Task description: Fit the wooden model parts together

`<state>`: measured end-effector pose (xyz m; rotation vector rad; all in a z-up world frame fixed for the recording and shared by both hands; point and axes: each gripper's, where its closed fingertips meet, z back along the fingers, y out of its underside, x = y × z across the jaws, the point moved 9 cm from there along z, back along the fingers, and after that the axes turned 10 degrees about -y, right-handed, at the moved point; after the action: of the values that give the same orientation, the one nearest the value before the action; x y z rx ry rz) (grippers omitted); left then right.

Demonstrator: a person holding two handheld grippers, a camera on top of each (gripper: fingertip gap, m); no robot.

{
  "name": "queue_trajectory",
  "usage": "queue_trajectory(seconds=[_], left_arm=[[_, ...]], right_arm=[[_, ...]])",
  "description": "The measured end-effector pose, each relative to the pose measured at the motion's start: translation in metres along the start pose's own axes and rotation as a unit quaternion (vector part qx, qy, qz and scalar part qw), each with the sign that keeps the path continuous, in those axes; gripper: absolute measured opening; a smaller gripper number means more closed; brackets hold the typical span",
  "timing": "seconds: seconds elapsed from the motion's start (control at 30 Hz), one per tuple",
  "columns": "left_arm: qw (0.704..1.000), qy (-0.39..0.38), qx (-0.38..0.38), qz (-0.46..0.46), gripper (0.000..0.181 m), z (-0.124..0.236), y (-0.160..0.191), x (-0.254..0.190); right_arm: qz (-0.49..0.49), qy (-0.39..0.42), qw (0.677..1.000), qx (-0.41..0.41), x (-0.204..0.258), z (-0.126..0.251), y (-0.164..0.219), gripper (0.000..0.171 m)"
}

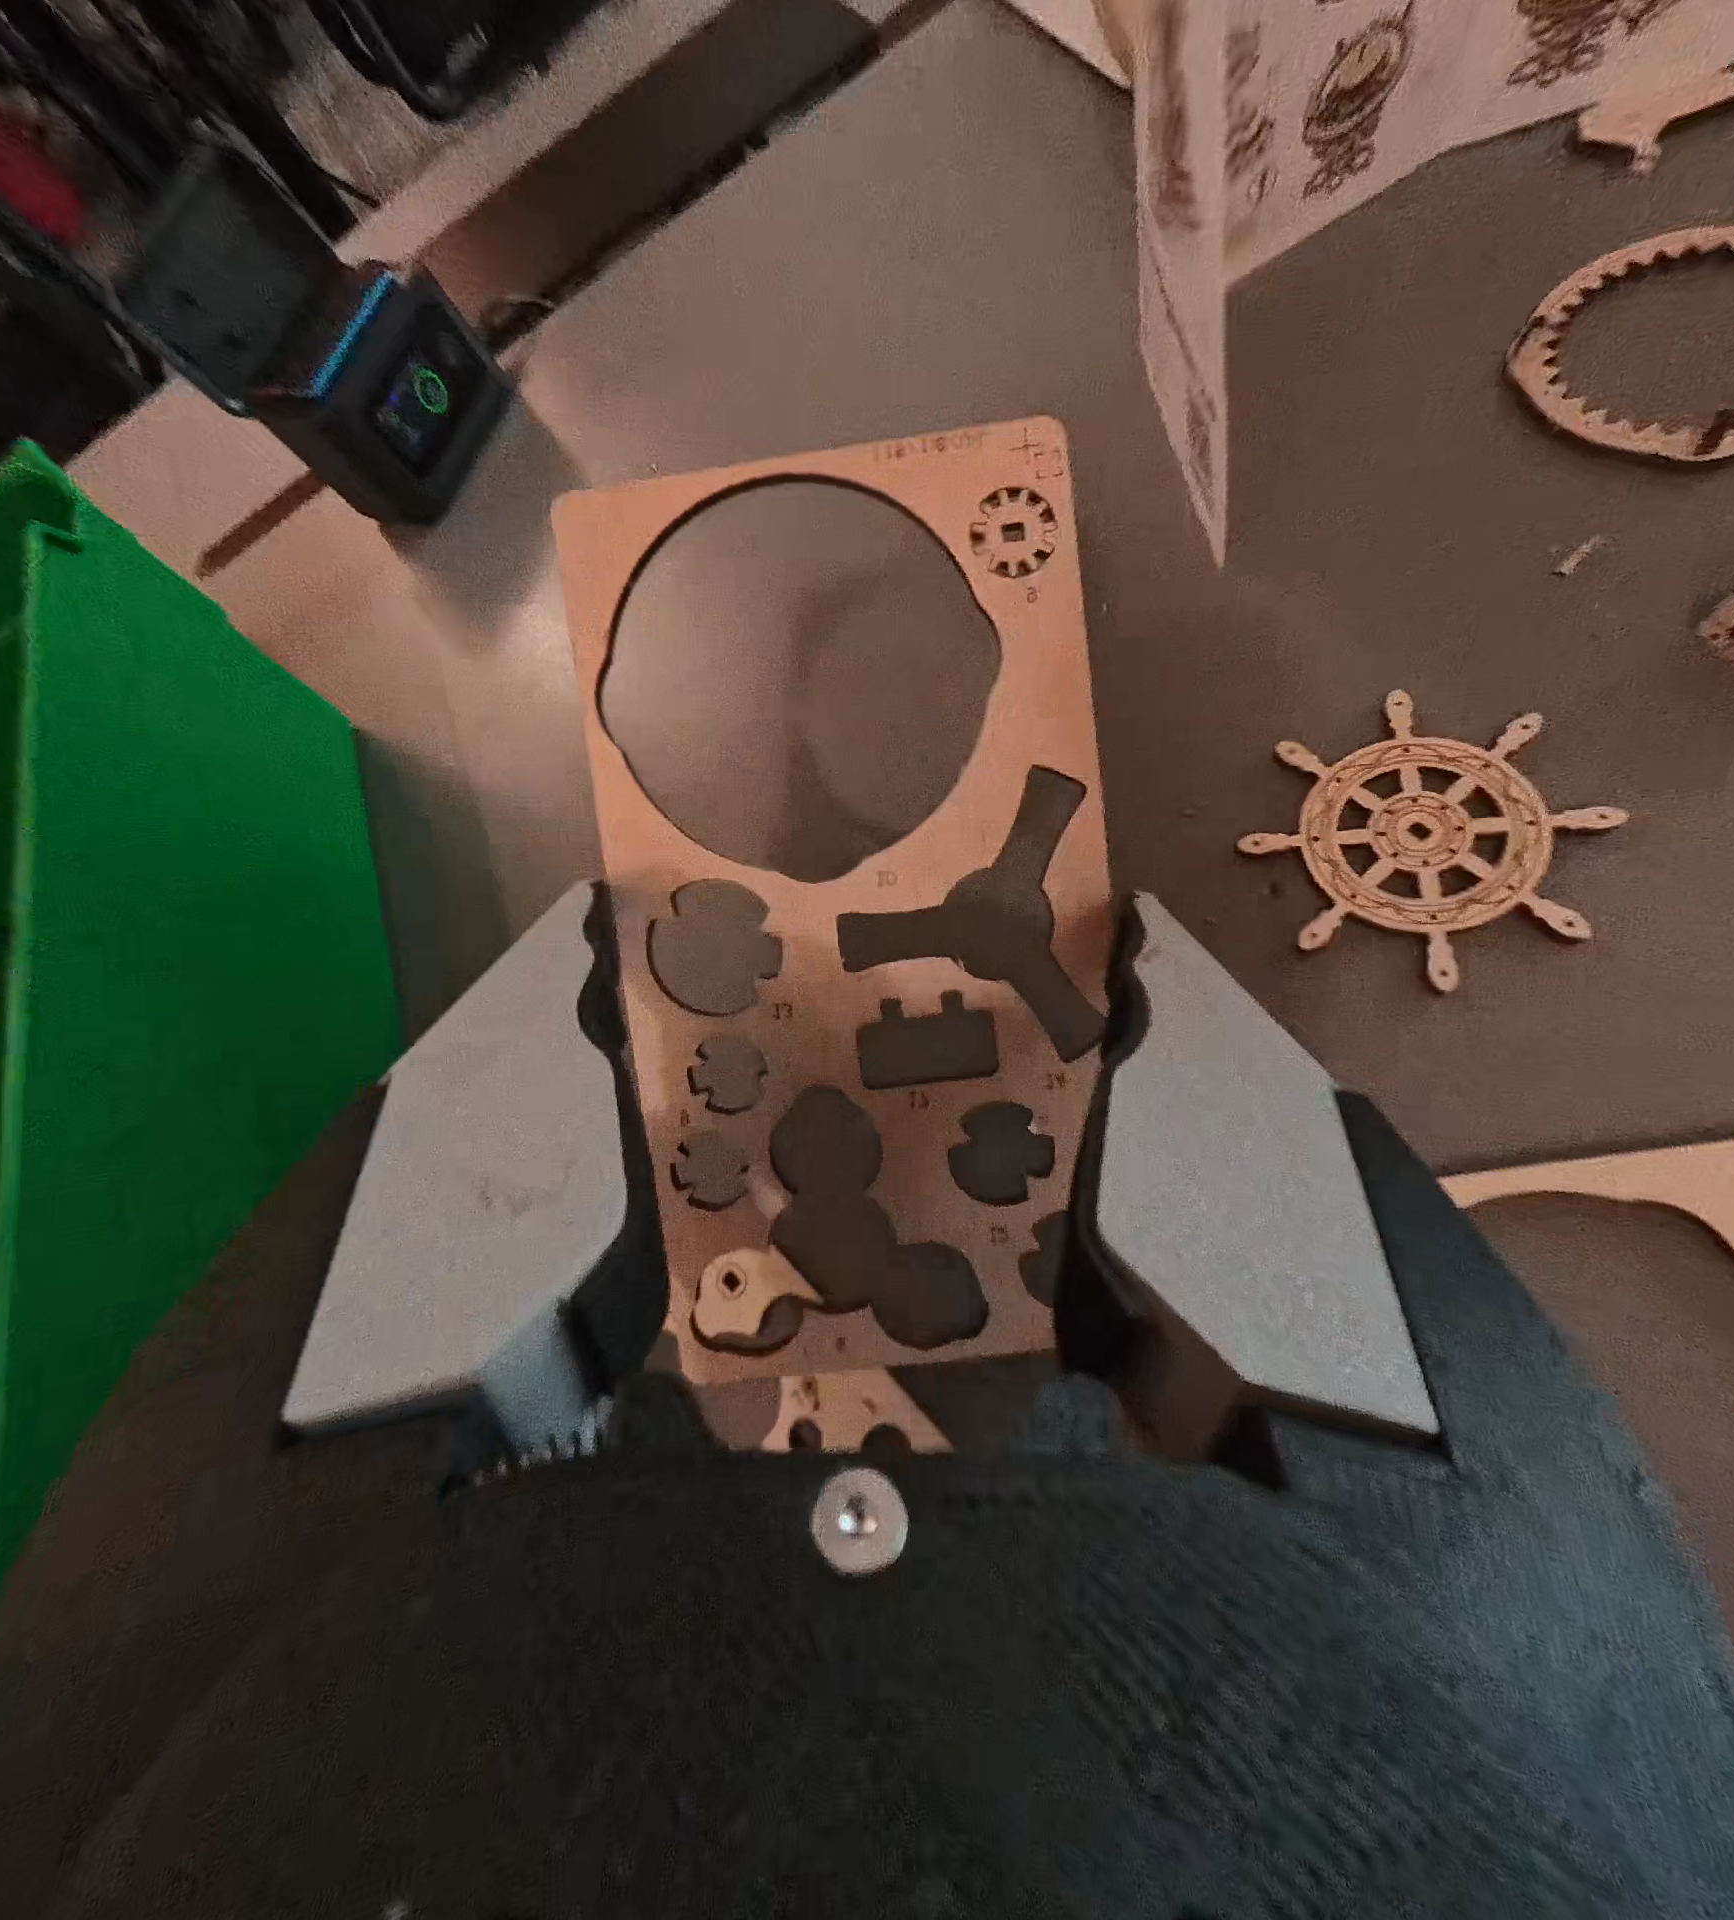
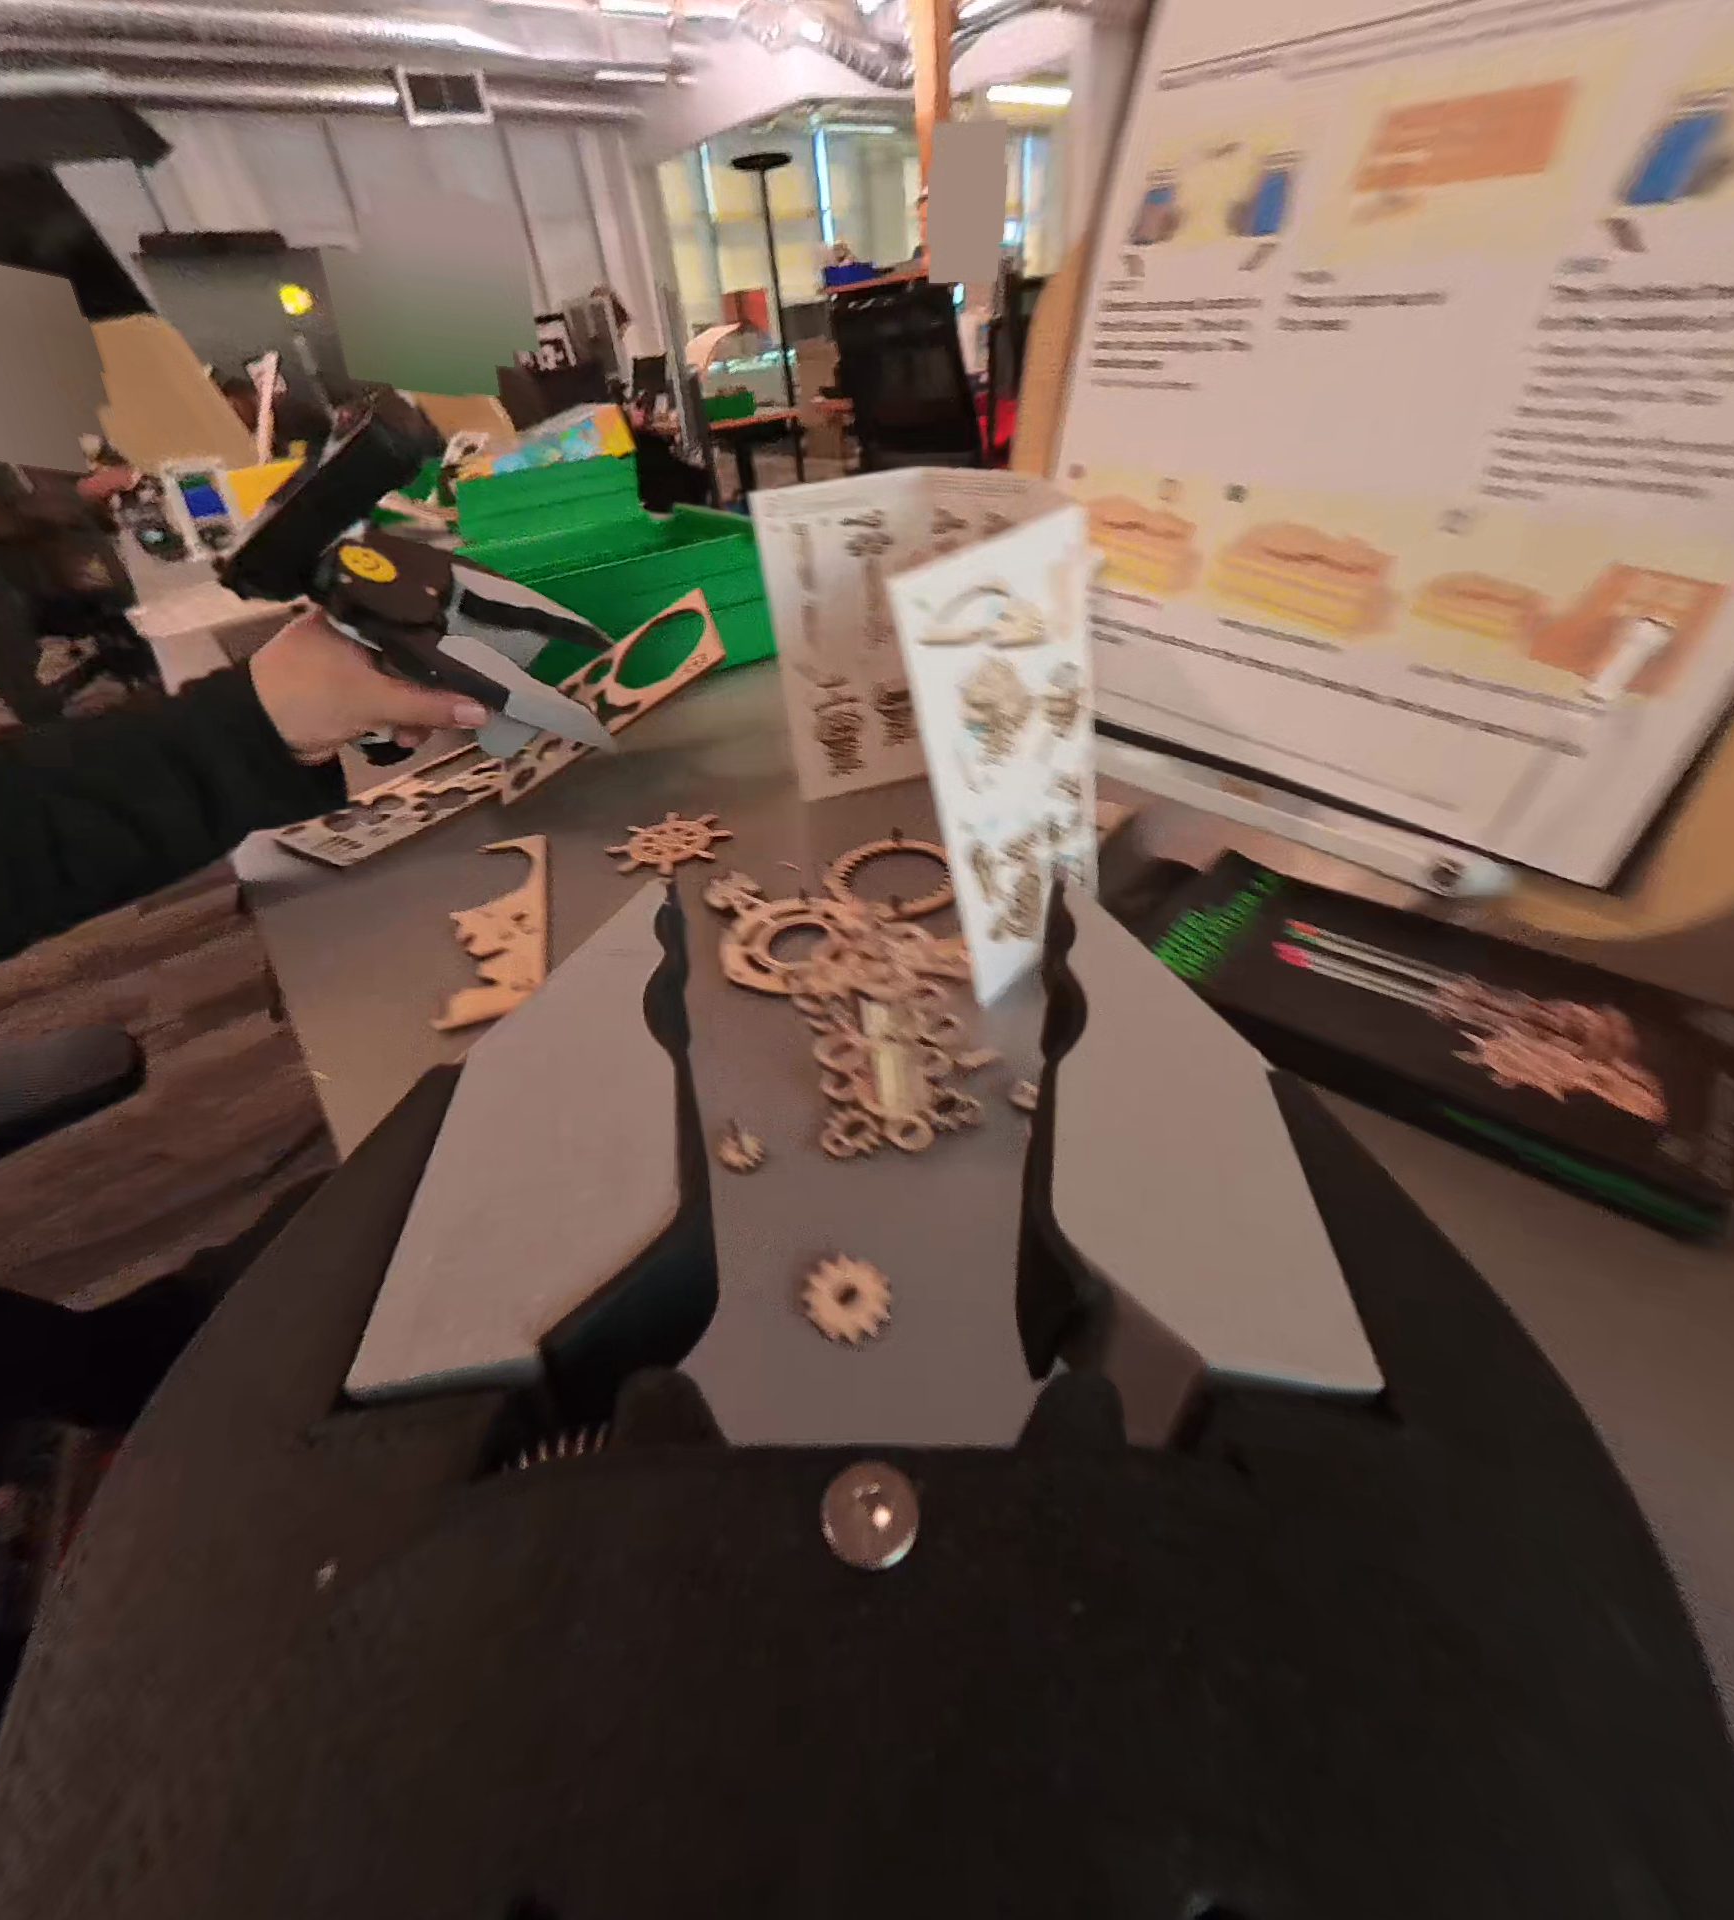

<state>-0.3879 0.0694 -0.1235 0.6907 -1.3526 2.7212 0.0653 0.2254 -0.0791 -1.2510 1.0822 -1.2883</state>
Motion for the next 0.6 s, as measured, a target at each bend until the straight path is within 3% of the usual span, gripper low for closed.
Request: queue_trajectory(seconds=[0.17,0.3,0.6], left_arm=[[0.997,-0.028,-0.073,-0.01,0.093,0.041,-0.006,-0.017],[0.991,-0.039,-0.126,-0.026,0.092,0.074,-0.016,-0.035],[0.975,-0.023,-0.215,-0.045,0.092,0.129,-0.034,-0.085]], right_arm=[[0.012,-0.071,0.996,0.043,0.059,-0.083,-0.022,0.069],[-0.032,-0.112,0.991,0.072,0.075,-0.138,-0.02,0.067],[-0.138,-0.223,0.965,0.003,0.07,-0.202,-0.022,0.066]])
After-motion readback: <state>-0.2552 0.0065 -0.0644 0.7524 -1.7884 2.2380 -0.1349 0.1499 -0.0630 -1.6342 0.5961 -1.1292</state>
